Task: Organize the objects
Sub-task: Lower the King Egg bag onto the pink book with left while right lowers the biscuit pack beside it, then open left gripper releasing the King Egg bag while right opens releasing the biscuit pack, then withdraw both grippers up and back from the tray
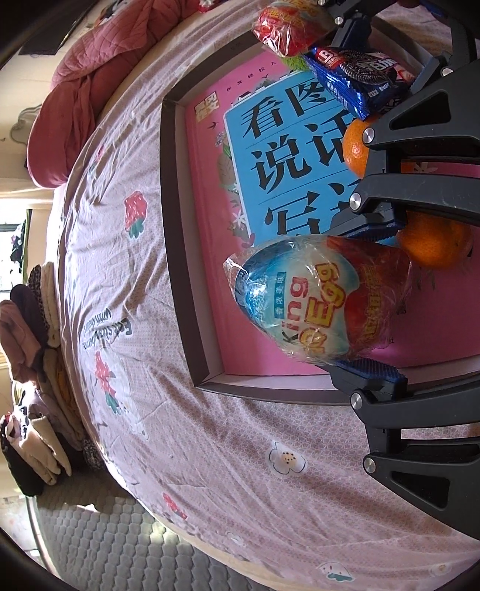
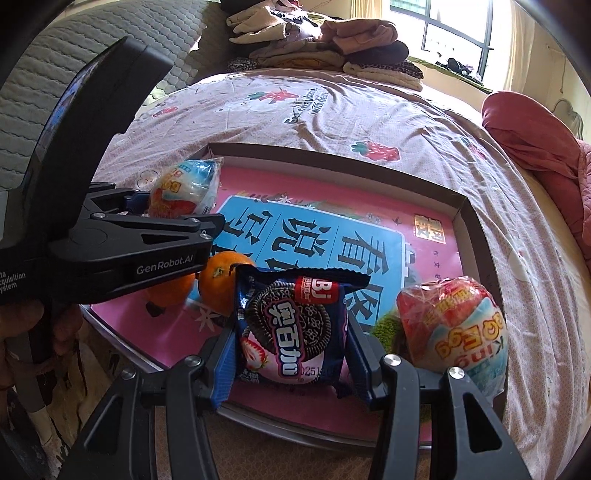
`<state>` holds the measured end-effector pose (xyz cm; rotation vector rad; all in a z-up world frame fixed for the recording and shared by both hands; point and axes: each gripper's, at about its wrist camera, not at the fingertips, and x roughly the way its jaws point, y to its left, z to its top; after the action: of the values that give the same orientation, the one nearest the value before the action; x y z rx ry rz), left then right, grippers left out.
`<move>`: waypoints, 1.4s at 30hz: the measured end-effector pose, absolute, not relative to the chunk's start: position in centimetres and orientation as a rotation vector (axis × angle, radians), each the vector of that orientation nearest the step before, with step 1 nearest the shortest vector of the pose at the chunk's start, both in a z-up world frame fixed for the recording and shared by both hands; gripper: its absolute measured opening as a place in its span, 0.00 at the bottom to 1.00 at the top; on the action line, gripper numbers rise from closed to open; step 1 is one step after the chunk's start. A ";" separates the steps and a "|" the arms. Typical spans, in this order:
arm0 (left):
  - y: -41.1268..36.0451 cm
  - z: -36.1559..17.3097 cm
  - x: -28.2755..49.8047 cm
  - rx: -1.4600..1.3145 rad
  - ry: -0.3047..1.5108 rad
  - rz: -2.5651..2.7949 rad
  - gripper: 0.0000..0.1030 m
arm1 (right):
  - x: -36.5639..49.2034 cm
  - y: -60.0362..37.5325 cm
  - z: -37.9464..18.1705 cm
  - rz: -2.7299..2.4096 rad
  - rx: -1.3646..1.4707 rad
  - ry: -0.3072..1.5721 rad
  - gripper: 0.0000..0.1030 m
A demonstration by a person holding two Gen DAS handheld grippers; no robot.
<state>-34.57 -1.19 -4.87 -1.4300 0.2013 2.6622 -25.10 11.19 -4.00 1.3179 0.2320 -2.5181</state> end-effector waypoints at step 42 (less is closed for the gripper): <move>-1.5 -3.1 -33.0 -1.433 0.174 2.680 0.64 | -24.0 11.8 -1.2 -2.541 1.286 0.211 0.62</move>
<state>-32.97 -1.46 -3.06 -1.4328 0.1736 2.6798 -24.03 11.82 -1.18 1.2858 0.2112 -2.5414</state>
